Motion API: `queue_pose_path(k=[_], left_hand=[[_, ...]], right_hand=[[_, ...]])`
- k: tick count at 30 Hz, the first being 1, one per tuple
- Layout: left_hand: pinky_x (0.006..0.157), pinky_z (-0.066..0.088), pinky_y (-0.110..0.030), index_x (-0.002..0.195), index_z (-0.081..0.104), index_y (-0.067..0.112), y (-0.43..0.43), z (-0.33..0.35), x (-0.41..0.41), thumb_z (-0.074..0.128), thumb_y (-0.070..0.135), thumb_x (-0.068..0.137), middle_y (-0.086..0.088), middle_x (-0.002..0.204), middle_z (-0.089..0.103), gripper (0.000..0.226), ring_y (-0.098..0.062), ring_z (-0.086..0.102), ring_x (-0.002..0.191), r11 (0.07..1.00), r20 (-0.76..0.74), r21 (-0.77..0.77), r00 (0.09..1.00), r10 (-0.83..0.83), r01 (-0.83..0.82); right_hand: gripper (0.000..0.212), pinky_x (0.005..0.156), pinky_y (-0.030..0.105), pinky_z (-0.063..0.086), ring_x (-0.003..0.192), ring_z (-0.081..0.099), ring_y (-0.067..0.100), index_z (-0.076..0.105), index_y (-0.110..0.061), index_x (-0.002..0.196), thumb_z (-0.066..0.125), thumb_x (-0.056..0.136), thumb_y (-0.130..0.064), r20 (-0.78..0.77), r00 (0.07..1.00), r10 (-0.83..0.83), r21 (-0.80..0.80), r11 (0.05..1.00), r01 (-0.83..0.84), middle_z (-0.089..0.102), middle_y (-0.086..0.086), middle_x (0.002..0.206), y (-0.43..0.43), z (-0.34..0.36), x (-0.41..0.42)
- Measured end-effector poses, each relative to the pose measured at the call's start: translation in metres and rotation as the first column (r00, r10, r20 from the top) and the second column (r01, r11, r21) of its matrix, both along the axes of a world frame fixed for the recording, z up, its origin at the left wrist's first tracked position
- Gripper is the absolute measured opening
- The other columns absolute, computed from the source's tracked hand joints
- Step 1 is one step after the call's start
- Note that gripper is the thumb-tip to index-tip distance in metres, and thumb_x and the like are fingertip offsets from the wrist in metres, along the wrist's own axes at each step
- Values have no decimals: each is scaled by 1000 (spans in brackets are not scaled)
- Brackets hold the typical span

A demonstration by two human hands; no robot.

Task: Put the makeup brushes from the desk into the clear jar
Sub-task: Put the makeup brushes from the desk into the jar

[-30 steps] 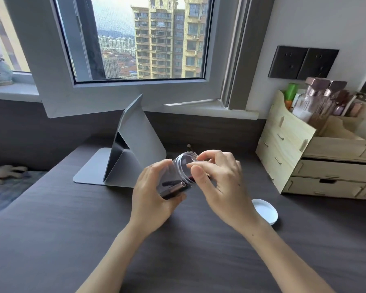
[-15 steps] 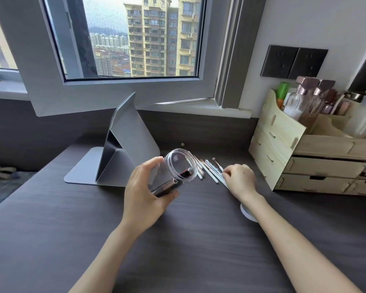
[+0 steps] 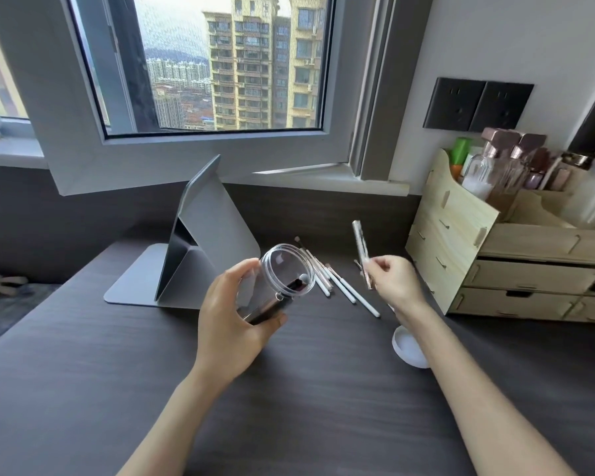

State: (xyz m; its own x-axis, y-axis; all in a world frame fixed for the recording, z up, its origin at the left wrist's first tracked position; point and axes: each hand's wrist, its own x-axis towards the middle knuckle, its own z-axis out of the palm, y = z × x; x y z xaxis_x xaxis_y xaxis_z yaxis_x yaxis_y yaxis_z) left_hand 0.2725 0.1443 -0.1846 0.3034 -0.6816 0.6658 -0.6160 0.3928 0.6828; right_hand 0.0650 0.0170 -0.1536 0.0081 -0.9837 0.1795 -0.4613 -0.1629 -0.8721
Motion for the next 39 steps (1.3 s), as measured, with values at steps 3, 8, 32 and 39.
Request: queue_pose_path(k=[3, 8, 32, 39], left_hand=[[82, 37, -5, 116, 48, 39, 2, 1, -2, 88, 19, 51, 19, 113, 57, 79, -2, 52, 105, 1000, -4, -11, 1000, -11, 11], [87, 42, -22, 115, 47, 42, 4, 4, -6, 83, 26, 52, 27, 112, 53, 74, 3, 49, 107, 1000, 32, -3, 999, 0, 0], [92, 46, -34, 113, 50, 39, 1, 1, -2, 88, 21, 47, 18, 112, 58, 78, -8, 54, 106, 999, 5, 1, 999, -36, 36], [100, 40, -25, 108, 48, 45, -1, 3, 4, 84, 24, 48, 27, 111, 59, 74, -8, 55, 111, 996, -205, -58, 976, -75, 64]], right_hand=[[25, 43, 18, 34, 46, 46, 4, 65, -4, 81, 48, 95, -15, 369, 908, 197, 42, 973, -228, 61, 5, 67, 40, 30, -7], [18, 47, 17, 32, 51, 40, 7, 69, -16, 78, 57, 90, -20, 289, 852, 436, 55, 881, -470, 56, -5, 60, 99, 56, -12], [25, 64, 23, 47, 66, 57, 3, 71, -23, 87, 48, 96, -22, 251, 951, 178, -341, 936, -85, 70, -11, 76, 83, 13, 7], [22, 66, 31, 40, 82, 64, 30, 73, -4, 78, 54, 86, -12, -268, 959, -90, -200, 979, 36, 74, 12, 80, 16, -17, 9]])
